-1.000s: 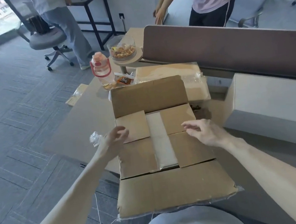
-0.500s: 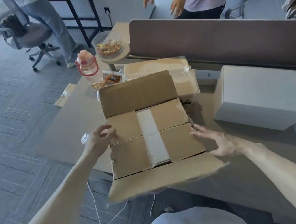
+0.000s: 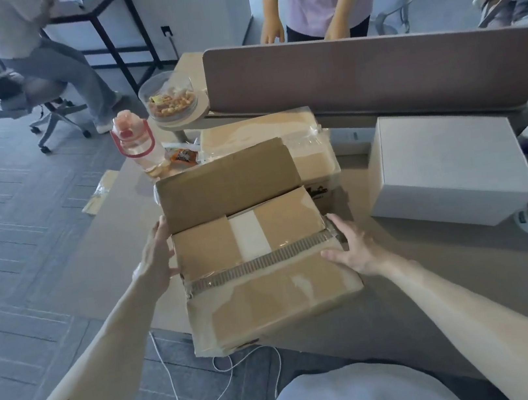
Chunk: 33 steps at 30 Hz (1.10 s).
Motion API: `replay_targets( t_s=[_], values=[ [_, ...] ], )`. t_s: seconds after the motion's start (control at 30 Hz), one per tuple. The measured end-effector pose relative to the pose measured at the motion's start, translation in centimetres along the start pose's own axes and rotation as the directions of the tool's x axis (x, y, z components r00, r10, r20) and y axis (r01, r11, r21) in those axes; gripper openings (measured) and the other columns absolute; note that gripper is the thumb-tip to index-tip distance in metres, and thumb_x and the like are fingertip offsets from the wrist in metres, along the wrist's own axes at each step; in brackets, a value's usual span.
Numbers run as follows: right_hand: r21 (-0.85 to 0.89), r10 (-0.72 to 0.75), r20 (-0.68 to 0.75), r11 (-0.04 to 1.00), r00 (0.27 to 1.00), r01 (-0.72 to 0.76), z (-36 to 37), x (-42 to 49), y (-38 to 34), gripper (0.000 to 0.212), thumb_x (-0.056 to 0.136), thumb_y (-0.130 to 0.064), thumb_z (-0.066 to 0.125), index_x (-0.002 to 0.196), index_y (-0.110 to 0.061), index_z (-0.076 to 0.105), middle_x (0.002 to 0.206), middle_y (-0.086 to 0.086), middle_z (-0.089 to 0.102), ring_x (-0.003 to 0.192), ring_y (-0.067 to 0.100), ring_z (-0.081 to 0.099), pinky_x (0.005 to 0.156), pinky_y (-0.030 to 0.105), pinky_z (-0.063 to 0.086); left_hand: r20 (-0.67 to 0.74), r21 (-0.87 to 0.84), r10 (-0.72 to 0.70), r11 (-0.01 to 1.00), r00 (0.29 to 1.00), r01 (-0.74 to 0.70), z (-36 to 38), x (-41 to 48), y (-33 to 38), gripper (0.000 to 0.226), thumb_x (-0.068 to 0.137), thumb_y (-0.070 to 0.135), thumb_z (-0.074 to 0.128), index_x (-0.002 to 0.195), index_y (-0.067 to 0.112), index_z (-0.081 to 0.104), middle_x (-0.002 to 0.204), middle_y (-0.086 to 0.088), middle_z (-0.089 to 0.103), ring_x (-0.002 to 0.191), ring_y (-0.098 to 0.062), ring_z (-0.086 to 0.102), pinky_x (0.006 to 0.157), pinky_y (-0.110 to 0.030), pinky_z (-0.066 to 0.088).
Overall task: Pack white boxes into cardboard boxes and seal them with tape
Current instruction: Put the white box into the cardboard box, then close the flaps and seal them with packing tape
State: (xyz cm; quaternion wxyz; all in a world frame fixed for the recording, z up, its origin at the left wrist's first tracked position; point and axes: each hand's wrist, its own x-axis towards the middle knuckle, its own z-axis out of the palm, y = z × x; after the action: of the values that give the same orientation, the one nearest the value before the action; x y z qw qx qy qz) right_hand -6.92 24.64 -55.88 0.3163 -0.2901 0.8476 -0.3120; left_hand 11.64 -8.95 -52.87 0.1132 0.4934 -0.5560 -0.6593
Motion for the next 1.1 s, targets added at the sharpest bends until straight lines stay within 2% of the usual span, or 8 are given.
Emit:
replay_targets(
  t_s=[0.2,0.33,0.43,0.57,0.63,0.77,0.97,1.1],
  values=[
    [0.049,0.082,0.019,0.995,0.996,-0.083,0.5,1.0,0.9,0.100,0.075,-0.078,0.054,0.154,-0.026,0.020,0.151,-0.003,0.043,0.135,0.021,0.044,0.110,0.041,0.039,0.052,-0.111,0.033,0.993,0.998,-0.027,-0.4,0.3,-0.2,0.056,0.097,0.069,0.027,0.125,0.032,0.059,0.126,0.009,0.057,0.124,-0.033,0.045,0.090,-0.056,0.050],
    [0.089,0.089,-0.010,0.992,0.996,-0.088,1.2,0.3,0.3,0.079,0.086,-0.063,0.055,0.151,-0.027,0.029,0.150,-0.007,0.043,0.136,0.020,0.043,0.108,0.034,0.039,0.055,-0.200,0.059,0.979,0.997,-0.046,-0.7,0.2,-1.3,0.047,0.102,0.057,0.034,0.120,0.021,0.059,0.122,0.003,0.059,0.109,-0.029,0.056,0.070,-0.039,0.053],
    [0.075,0.131,-0.054,0.989,0.990,-0.127,1.1,-0.5,0.0,0.065,0.097,-0.036,0.056,0.153,-0.018,0.027,0.151,-0.001,0.040,0.140,0.024,0.038,0.106,0.028,0.033,0.084,-0.083,0.134,0.988,0.987,-0.127,-0.1,-0.7,-2.5,0.038,0.097,0.049,0.053,0.079,0.019,0.069,0.133,-0.001,0.059,0.087,-0.018,0.063,0.050,-0.023,0.046],
    [0.079,0.143,-0.072,0.987,0.987,-0.137,0.7,-2.3,-0.2,0.071,0.091,-0.049,0.059,0.151,-0.026,0.030,0.149,0.000,0.044,0.137,0.024,0.042,0.109,0.034,0.036,0.123,0.176,0.262,0.943,0.957,-0.281,-0.2,-0.9,-4.3,0.012,0.080,0.021,0.081,0.079,0.028,0.072,0.141,0.015,0.049,0.130,-0.021,0.051,0.103,-0.043,0.048],
    [0.074,0.159,-0.071,0.985,0.985,-0.154,0.6,-2.9,1.0,0.073,0.090,-0.053,0.059,0.151,-0.026,0.031,0.150,0.000,0.044,0.137,0.023,0.041,0.111,0.038,0.037,0.179,0.244,0.276,0.918,0.944,-0.314,0.7,-1.8,-4.6,0.023,0.072,0.020,0.088,0.084,0.030,0.071,0.143,0.016,0.044,0.133,-0.021,0.046,0.106,-0.043,0.046],
    [0.093,0.210,-0.100,0.975,0.973,-0.201,0.1,-5.2,2.5,0.073,0.094,-0.045,0.056,0.155,-0.020,0.024,0.156,0.001,0.034,0.142,0.021,0.035,0.115,0.033,0.031,0.205,0.345,0.350,0.848,0.914,-0.403,4.2,-3.8,-4.6,0.034,0.074,0.004,0.084,0.094,0.024,0.065,0.141,0.014,0.038,0.119,-0.009,0.045,0.084,-0.004,0.040],
    [0.173,0.291,-0.164,0.949,0.943,-0.263,-1.4,-8.7,6.7,0.070,0.096,-0.044,0.054,0.154,-0.020,0.024,0.156,0.001,0.034,0.142,0.021,0.034,0.114,0.034,0.030,0.330,0.418,0.367,0.770,0.870,-0.483,9.2,-3.8,-4.9,0.040,0.072,0.011,0.087,0.092,0.036,0.063,0.148,0.009,0.038,0.128,-0.017,0.044,0.108,-0.038,0.040],
    [0.266,0.320,-0.207,0.928,0.925,-0.261,-2.5,-10.8,12.2,0.088,0.084,-0.069,0.054,0.153,-0.022,0.027,0.154,-0.001,0.038,0.142,0.017,0.036,0.116,0.045,0.032,0.389,0.497,0.390,0.674,0.835,-0.547,14.2,-5.0,-4.7,0.040,0.074,0.014,0.086,0.103,0.030,0.063,0.154,0.005,0.033,0.131,-0.015,0.040,0.110,-0.037,0.036]
  ],
)
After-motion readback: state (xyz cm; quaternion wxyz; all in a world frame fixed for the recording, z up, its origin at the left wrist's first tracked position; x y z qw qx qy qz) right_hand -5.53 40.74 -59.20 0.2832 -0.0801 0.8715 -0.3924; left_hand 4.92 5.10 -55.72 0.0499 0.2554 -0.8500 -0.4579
